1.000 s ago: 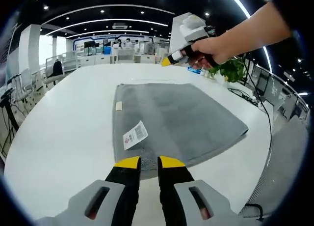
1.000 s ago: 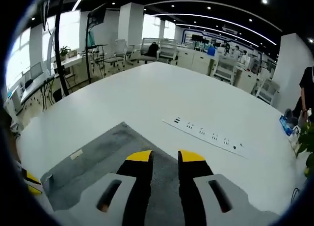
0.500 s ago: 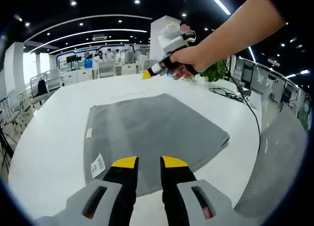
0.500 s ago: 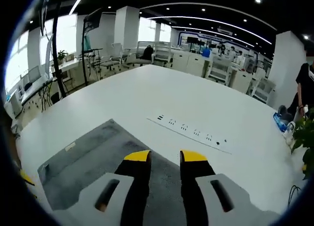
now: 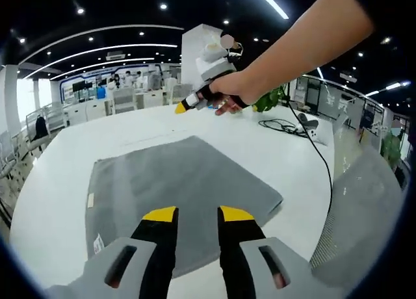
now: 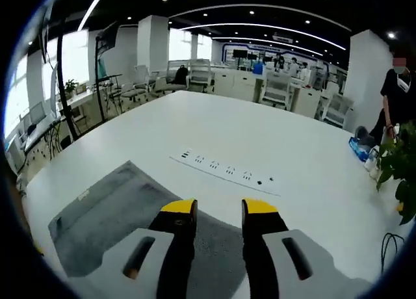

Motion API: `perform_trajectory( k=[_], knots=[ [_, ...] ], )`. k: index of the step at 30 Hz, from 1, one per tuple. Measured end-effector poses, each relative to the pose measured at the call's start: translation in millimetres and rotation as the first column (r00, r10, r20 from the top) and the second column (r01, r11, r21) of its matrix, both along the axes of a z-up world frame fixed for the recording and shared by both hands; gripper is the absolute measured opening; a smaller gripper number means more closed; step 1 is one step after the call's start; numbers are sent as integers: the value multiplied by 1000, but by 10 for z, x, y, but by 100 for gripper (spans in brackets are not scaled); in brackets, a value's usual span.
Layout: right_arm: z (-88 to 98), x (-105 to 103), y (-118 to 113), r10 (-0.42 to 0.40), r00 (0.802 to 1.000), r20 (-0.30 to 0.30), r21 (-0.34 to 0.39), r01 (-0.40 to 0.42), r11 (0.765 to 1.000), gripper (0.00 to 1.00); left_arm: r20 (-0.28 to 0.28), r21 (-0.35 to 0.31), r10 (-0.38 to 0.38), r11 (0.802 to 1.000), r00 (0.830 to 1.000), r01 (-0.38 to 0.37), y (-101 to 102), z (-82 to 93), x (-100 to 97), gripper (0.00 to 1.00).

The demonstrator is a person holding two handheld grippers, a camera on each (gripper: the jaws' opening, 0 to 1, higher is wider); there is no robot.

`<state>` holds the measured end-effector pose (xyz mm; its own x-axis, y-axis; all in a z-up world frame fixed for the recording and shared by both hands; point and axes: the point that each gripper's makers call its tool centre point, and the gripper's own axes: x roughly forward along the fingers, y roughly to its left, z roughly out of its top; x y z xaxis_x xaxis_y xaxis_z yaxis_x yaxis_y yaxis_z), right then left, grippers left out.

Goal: Fold the towel on the table until its edges align and the towel forms a compact rectangular stack.

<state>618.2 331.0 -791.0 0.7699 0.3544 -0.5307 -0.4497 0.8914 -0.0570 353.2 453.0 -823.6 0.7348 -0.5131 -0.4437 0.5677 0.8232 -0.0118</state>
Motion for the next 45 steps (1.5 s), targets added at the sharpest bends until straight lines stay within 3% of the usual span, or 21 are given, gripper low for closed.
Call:
perform_trajectory(
  k=[5,9,14,19,23,30,33,40,45],
  knots=[
    [-2,-14,-162,-19,1000,-10,20,19,1000,30,-26,-1,7,1000,1000,-7,-114,-11,-28,31],
    [-52,-57,-255,-23,999,-26,25,23,999,34,-30,-9,4,1000,1000,-4,-241,7,-49,41],
    [-168,-101,-389,-34,997,-68,43,37,998,39,-47,-24,31,999,998,-32,-387,24,-36,61],
    [-240,-129,-495,-30,996,-89,36,33,999,39,-36,-24,21,999,999,-22,-557,84,-52,61],
    [-305,-149,-551,-16,992,-126,36,21,999,29,-65,-36,7,999,998,-9,-711,79,-87,61],
    [-386,-150,-605,1,990,-138,50,6,999,30,-78,-30,-33,999,996,31,-983,50,-117,61],
    [-421,-132,-629,-7,989,-150,92,21,995,29,-92,-31,-54,998,994,51,-1113,1,-136,60],
    [-541,-134,-671,17,986,-167,88,-2,996,29,-124,-24,-79,997,989,77,-1346,-162,-179,58],
    [-673,-125,-698,37,982,-184,83,-22,996,29,-138,-16,-84,996,987,82,-1437,-185,-188,56]
  ],
)
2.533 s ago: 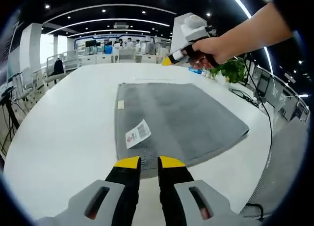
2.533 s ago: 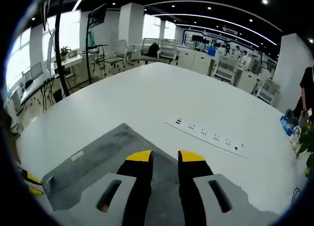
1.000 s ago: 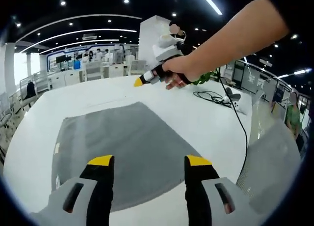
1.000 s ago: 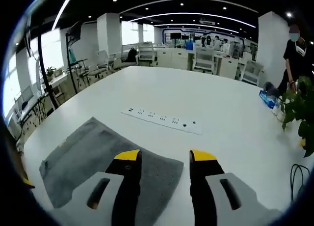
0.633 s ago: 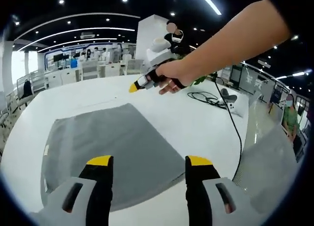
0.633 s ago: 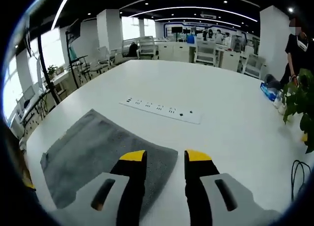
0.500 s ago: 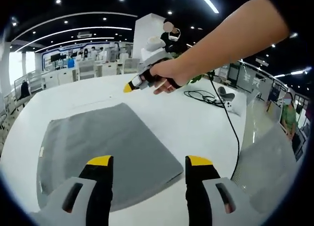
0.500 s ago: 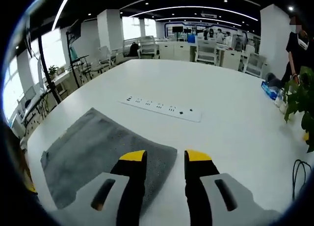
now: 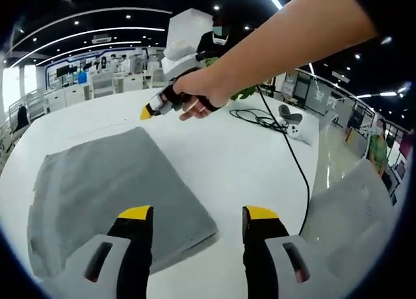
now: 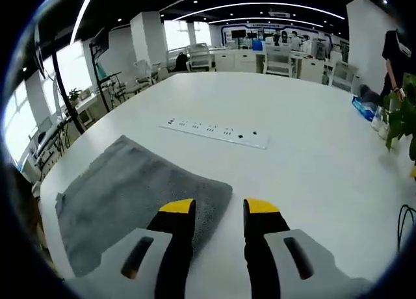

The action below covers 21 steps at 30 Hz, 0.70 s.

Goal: Fold the towel on the table until its edges align and the towel forms a compact rectangular stack.

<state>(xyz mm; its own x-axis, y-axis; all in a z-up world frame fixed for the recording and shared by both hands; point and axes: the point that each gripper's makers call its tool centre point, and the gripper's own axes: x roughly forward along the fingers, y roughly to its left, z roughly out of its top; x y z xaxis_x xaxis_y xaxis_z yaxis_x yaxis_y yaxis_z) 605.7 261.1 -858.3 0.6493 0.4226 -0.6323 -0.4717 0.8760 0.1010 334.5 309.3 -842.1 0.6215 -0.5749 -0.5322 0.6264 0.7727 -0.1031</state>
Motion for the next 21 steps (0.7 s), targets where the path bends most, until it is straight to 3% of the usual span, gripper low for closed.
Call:
perform_trajectory(
  k=[8,21],
  knots=[
    [-148,4,-25,6,1000,-28,25,-6,1000,27,-42,42,-53,998,998,55,-166,-230,-92,50],
    [-315,-19,37,-4,998,-56,72,8,997,23,-71,112,-103,988,992,110,-240,-522,-136,33]
  ],
)
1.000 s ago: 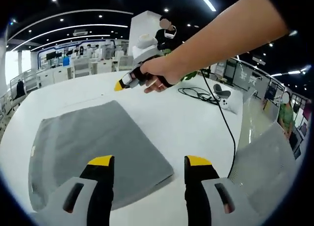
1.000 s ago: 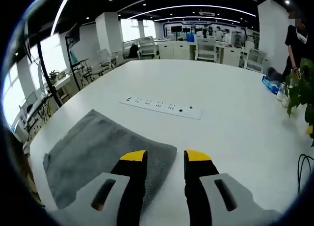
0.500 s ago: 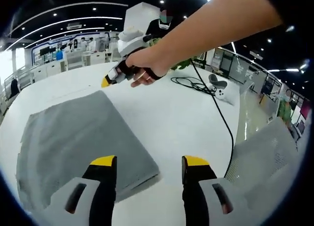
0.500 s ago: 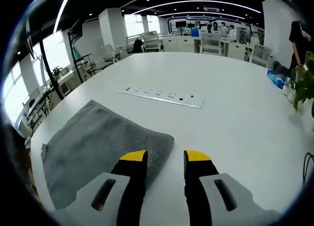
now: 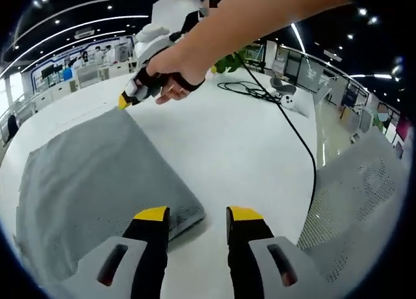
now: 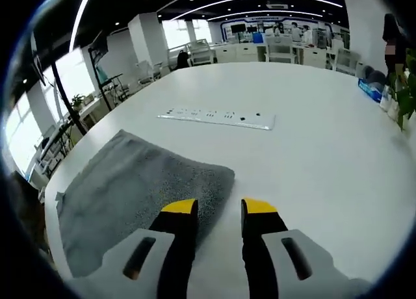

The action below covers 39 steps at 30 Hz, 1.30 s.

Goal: Fold the towel on the table until its edges align and the towel forms a compact rectangular stack.

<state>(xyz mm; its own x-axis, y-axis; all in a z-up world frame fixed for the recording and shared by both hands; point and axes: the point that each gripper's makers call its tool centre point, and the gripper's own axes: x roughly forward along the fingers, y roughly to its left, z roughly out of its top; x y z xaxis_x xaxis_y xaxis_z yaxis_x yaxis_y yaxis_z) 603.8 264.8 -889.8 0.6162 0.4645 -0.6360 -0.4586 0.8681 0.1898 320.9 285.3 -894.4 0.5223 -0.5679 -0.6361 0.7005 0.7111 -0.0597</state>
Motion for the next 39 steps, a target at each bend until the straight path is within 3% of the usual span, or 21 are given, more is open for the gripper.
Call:
perform_trajectory(
  k=[7,11,20,24,26,29,31,34,39],
  knots=[
    [-7,34,-15,-13,1000,1,12,13,1000,23,-13,32,-19,999,1000,20,-51,-145,0,28],
    [-48,57,21,-14,1000,-5,31,14,999,21,0,29,-23,999,1000,23,-70,-168,27,27],
    [-143,103,121,-11,1000,-28,51,13,999,20,8,46,-21,999,1000,20,-48,-179,114,13],
    [-155,148,92,-27,999,-35,65,29,997,16,6,43,-36,998,999,36,-131,-180,115,10],
    [-175,113,87,-21,997,-76,79,27,996,8,-4,39,-44,998,999,44,-175,-181,118,7],
    [-174,78,35,4,998,-58,43,-2,999,3,-26,22,-58,998,998,58,-252,-183,98,5],
    [-170,45,-3,19,998,-55,27,-18,999,2,-36,18,-74,997,997,75,-318,-184,62,4],
    [-164,-16,-71,27,994,-104,35,-24,999,1,-57,5,-104,995,993,104,-419,-182,0,3],
    [-160,-157,-289,68,989,-128,-25,-72,997,0,-93,-44,-141,990,986,137,-628,-171,-125,2]
  ],
)
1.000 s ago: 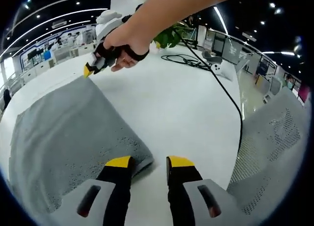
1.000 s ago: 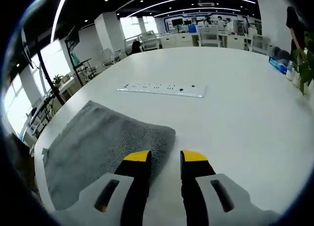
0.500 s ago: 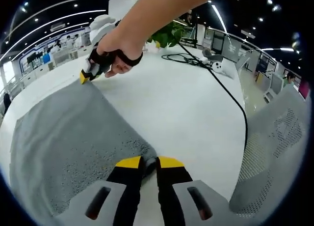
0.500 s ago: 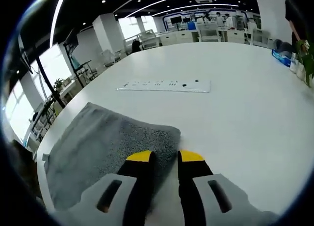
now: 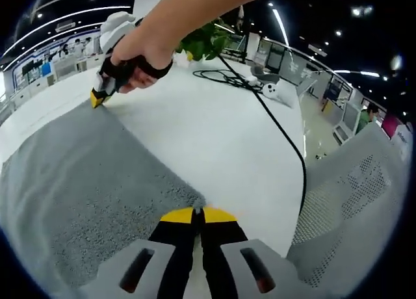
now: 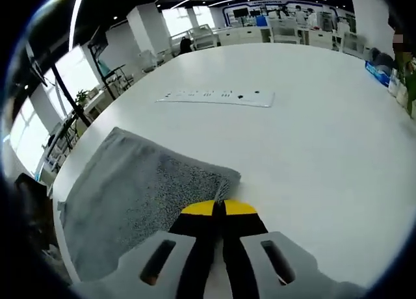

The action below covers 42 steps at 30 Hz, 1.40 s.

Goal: Fold the towel on the table until its edges align and the towel forms a compact rectangular stack.

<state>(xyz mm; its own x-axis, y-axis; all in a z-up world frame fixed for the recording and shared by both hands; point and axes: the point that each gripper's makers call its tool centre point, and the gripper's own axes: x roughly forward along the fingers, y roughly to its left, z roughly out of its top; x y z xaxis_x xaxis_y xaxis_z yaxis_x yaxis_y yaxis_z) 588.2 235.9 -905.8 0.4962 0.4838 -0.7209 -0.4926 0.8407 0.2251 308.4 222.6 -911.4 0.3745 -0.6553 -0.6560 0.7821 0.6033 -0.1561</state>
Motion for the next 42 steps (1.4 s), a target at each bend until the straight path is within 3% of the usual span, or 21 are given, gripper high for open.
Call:
perform_trajectory(
  k=[13,23,31,33,35,42],
  knots=[
    [40,-144,-637,-66,997,-42,-56,64,996,0,-22,-89,-55,995,998,53,-562,216,-136,2],
    [239,-211,-855,-83,996,-45,-60,80,995,0,-9,-168,-33,985,999,31,-784,541,-173,2],
    [469,-224,-906,-108,994,-22,-41,107,993,0,7,-233,37,972,999,-34,-727,834,-107,2],
    [522,-227,-880,-117,993,-21,-27,117,993,0,28,-244,48,969,998,-39,-692,913,-100,2],
    [567,-227,-855,-120,993,-15,-26,119,993,0,87,-232,52,972,995,-31,-641,996,-78,2],
    [821,-174,-673,-153,988,-18,48,153,987,0,123,-263,97,963,988,-62,-465,1162,-19,2]
  ],
)
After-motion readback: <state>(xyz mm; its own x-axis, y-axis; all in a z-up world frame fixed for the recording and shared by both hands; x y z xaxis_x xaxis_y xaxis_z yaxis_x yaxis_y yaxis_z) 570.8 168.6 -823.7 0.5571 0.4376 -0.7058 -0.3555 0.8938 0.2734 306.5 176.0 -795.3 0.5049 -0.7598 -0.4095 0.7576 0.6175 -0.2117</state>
